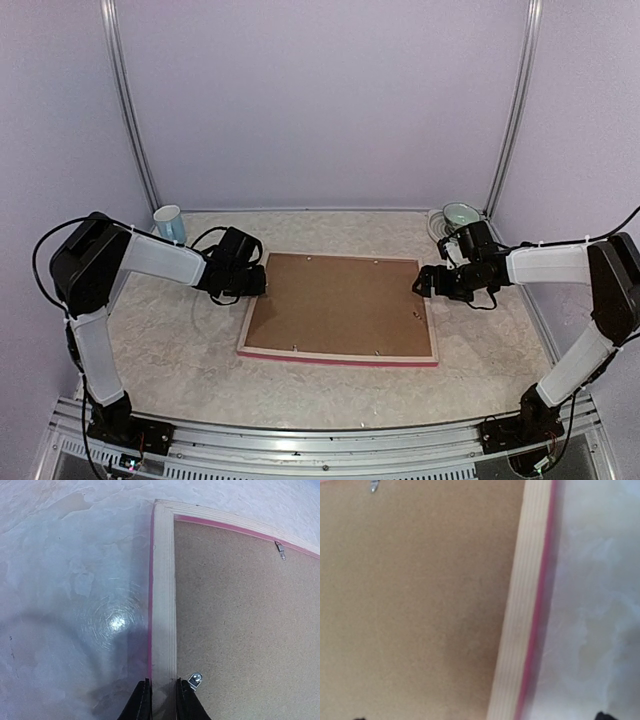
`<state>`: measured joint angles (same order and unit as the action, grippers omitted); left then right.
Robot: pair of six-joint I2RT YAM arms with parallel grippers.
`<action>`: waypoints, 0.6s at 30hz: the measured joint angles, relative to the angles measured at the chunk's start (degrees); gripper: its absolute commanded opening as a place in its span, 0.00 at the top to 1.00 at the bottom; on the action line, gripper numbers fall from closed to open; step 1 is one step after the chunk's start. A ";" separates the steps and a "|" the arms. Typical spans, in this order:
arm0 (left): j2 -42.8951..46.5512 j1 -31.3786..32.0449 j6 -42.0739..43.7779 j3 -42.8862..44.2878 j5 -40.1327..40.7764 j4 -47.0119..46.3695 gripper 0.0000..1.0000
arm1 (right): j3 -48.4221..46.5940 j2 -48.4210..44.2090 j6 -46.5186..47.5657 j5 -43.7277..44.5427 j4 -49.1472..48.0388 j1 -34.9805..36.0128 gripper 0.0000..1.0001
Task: Put the photo into the frame
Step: Press the fastener onto the backboard.
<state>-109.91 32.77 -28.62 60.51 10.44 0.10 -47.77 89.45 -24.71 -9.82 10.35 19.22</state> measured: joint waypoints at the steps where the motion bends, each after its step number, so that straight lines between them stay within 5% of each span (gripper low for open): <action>1: -0.07 0.17 0.07 0.09 0.52 0.20 0.83 | 0.00 0.02 -0.02 -0.02 0.00 0.00 0.01; 18: -0.31 2.47 0.61 0.96 5.20 2.34 0.98 | 0.00 0.33 -0.02 -0.61 -0.04 0.00 0.01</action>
<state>-110.21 35.24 -28.01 61.47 15.64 2.44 -47.77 89.78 -24.73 -10.44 10.31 19.22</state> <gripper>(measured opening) 0.147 0.992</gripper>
